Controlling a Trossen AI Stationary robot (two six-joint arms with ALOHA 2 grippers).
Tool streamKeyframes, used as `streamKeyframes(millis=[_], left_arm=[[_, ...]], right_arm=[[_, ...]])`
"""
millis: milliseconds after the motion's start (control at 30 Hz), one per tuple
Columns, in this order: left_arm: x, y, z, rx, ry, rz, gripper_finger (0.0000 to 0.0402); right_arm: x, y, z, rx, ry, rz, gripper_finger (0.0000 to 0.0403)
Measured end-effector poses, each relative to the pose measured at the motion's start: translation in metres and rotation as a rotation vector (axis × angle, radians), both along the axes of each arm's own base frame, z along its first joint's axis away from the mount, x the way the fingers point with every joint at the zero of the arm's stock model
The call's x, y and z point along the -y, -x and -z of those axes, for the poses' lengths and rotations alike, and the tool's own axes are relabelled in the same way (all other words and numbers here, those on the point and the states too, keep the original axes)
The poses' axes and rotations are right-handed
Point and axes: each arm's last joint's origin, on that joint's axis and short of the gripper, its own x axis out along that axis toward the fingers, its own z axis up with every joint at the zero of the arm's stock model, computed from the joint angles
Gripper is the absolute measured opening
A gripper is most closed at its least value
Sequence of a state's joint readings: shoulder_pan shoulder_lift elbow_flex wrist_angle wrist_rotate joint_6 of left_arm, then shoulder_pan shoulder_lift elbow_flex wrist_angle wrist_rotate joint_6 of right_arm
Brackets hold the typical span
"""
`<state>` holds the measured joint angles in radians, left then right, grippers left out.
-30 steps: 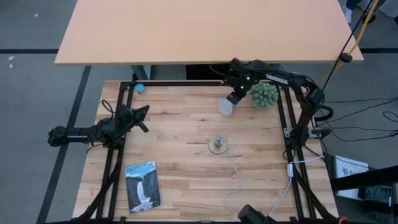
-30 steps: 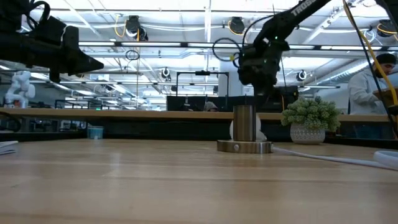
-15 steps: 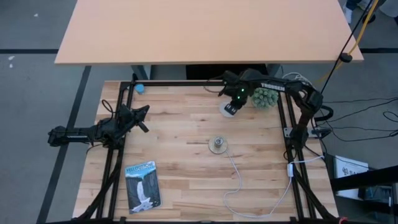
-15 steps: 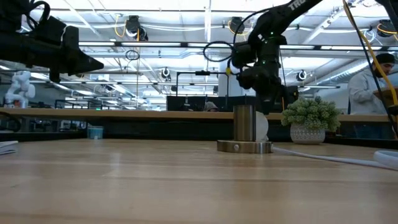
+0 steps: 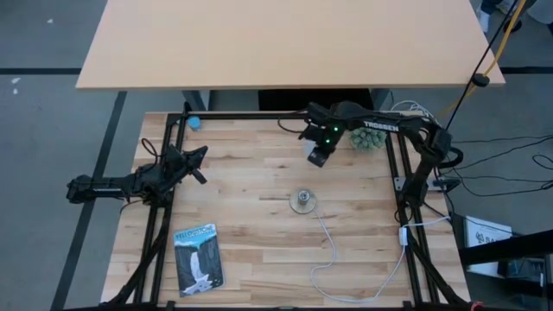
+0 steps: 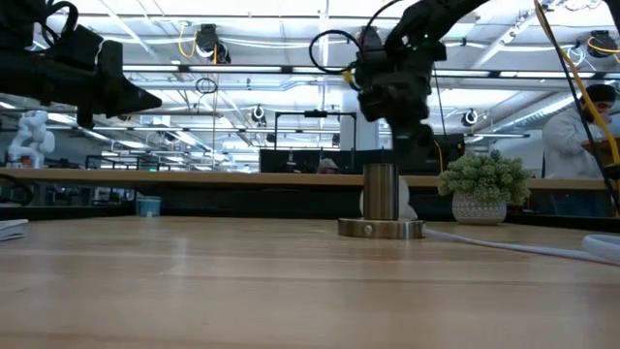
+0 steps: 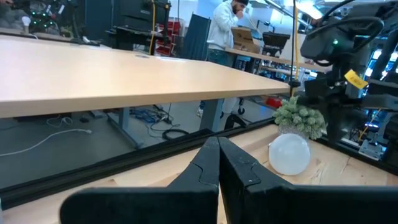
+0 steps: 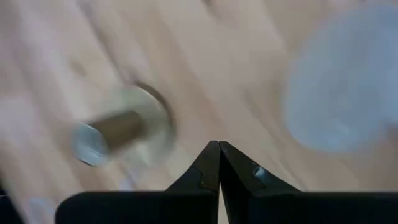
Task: Screw lightbulb
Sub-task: Insert the lightbulb into the lamp
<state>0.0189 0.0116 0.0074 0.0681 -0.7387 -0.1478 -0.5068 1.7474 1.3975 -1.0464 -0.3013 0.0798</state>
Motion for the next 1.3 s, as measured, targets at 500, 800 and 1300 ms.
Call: streamKeyframes(millis=[500, 800, 1300], left_arm=[[0.000, 0.000, 0.000, 0.000, 0.000, 0.000, 0.0000], [0.000, 0.000, 0.000, 0.000, 0.000, 0.000, 0.0000], [0.000, 0.000, 0.000, 0.000, 0.000, 0.000, 0.0000]], right_arm=[[0.004, 0.031, -0.019, -0.188, 0.295, -0.326, 0.0004], [0.006, 0.026, -0.016, -0.167, 0.311, -0.309, 0.0082], [0.034, -0.015, 0.018, -0.080, 0.513, -0.238, 0.0260]])
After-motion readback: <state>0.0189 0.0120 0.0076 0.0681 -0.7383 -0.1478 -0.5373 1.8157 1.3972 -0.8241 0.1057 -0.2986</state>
